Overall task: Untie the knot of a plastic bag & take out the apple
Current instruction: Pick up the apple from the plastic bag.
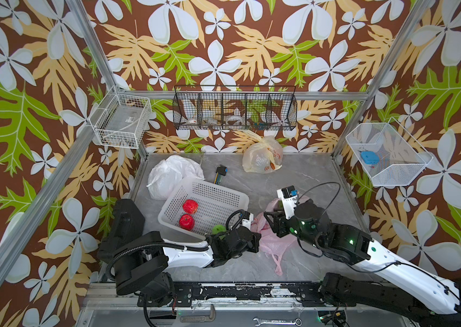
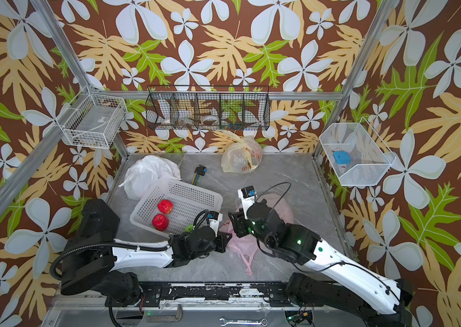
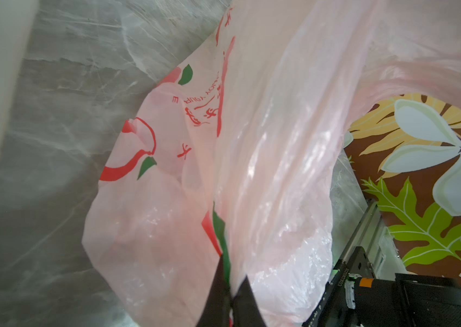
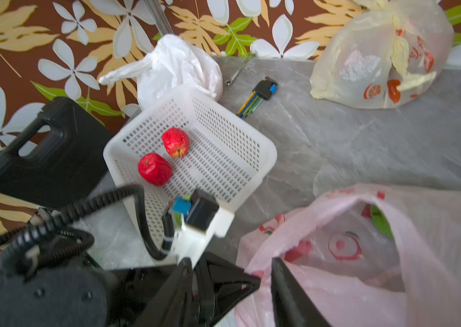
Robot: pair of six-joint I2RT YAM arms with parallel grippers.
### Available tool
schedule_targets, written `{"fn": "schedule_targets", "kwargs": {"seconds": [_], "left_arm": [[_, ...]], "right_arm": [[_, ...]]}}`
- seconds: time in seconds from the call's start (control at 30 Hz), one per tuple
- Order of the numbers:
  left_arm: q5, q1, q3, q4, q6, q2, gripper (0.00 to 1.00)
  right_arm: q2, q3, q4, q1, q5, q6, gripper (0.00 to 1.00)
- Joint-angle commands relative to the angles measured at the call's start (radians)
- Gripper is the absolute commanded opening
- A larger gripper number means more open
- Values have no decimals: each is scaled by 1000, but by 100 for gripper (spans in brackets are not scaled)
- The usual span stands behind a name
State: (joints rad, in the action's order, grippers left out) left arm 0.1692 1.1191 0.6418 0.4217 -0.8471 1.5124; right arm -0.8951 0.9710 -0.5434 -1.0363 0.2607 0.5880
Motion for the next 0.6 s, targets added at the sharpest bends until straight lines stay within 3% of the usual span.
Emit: {"fn": "schedule_targets", "kwargs": {"seconds": [0.0, 0.13, 0.23, 0.3, 0.37, 0.57], "left_arm": [[-50, -16, 14, 28, -18, 5, 0], [-62, -24, 36, 16, -4, 7, 0], [-73, -24, 48, -1, 2, -1, 0], [-73, -23, 41, -11, 5, -15, 0], [-75, -24, 26, -21, 5, -38, 0], [-91, -22, 9, -76, 25, -101, 0]], "right_arm": [[34, -47, -15, -118, 162, 103, 44], [-43, -69, -87, -160, 231, 113, 43], [-94, -79, -148, -137, 365, 173, 37], [-87, -123, -107, -37, 314, 156, 31], [-63, -194, -9, 106, 185, 102, 24], [-100, -294, 178, 348, 64, -50, 22]]}}
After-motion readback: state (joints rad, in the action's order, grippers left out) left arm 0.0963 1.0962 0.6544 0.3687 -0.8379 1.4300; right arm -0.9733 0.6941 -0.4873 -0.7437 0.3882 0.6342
